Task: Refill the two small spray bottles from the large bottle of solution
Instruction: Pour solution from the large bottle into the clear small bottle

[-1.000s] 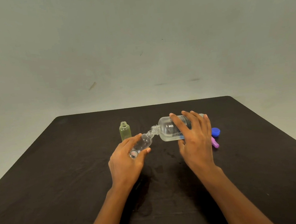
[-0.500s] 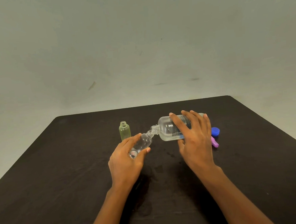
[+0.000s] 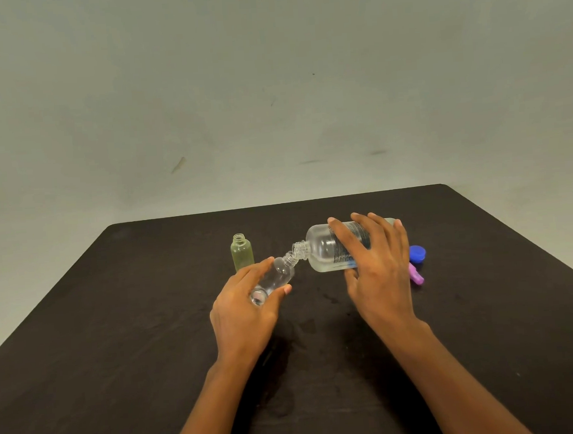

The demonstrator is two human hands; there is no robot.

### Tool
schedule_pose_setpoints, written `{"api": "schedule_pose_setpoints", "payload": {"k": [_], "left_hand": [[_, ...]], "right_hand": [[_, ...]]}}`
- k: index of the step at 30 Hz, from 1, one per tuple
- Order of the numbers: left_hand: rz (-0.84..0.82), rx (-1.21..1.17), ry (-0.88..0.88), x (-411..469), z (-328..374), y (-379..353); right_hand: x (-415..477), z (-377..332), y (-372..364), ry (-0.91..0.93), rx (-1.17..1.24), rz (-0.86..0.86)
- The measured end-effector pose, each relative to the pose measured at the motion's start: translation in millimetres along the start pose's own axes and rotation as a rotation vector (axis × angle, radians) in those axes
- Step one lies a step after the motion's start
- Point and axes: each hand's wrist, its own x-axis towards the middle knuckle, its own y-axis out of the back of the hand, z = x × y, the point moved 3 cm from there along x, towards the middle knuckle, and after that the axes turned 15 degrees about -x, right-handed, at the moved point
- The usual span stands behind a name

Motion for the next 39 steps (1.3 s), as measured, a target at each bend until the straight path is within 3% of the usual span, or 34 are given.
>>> {"api": "schedule_pose_setpoints", "payload": {"k": [39], "left_hand": [[0.002,0.004,0.008,1.2,0.2,0.3]], "right_hand": [[0.1,-0.3,2.3,0.008,-0.007,0.008]]}}
